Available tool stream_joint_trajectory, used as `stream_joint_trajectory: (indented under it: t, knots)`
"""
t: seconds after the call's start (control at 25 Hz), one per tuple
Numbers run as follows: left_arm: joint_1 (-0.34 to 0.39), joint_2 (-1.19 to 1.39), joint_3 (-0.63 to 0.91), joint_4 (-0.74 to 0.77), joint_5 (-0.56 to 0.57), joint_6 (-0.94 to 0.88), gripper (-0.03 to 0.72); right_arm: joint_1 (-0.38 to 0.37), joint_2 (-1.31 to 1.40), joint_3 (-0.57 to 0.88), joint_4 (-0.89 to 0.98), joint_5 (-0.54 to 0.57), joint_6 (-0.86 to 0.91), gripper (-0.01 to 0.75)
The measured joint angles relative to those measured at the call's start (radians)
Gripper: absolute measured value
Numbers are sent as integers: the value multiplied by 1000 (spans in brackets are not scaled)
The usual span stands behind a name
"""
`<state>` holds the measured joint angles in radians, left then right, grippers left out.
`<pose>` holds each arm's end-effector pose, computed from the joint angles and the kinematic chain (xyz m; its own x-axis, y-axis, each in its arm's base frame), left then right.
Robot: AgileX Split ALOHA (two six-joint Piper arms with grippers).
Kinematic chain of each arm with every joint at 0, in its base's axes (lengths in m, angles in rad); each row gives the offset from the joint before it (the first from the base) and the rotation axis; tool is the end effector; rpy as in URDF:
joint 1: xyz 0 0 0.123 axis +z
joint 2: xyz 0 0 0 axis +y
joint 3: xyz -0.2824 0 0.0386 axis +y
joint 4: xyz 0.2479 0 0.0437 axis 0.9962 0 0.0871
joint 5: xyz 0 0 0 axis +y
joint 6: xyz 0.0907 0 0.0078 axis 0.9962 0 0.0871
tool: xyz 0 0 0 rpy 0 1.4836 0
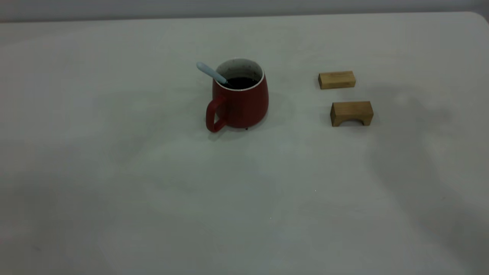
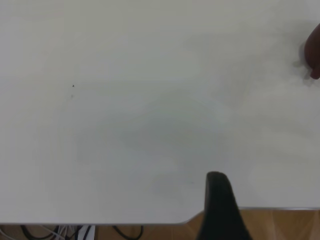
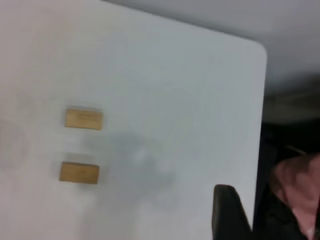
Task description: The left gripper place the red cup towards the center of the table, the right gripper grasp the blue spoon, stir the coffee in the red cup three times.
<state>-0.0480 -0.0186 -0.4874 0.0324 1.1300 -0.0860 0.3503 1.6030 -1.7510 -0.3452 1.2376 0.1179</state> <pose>-0.0091 0.0031 0.2681 -0.5109 -0.0476 -0.8583 -0.0141 0.9988 -0.0470 0.3238 0.0873 0.4119 -0.7818 -0.2848 -0.5546 -0.1580 0.9510 -0.2657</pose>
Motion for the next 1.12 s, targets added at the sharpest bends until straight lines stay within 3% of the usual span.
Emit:
stream_joint_trajectory:
  t: [0.32,0.48,0.84,1.12]
  knots:
    - [0,0,0,0,0,0,551,0,-332,194,35,0,-19,446]
    - [0,0,0,0,0,0,551,-4,-532,372,43,0,-15,447]
    - [0,0,0,0,0,0,551,-222,-976,783,223,0,27,447]
    - [0,0,0,0,0,0,551,-273,-1328,1100,294,-48,-27,447]
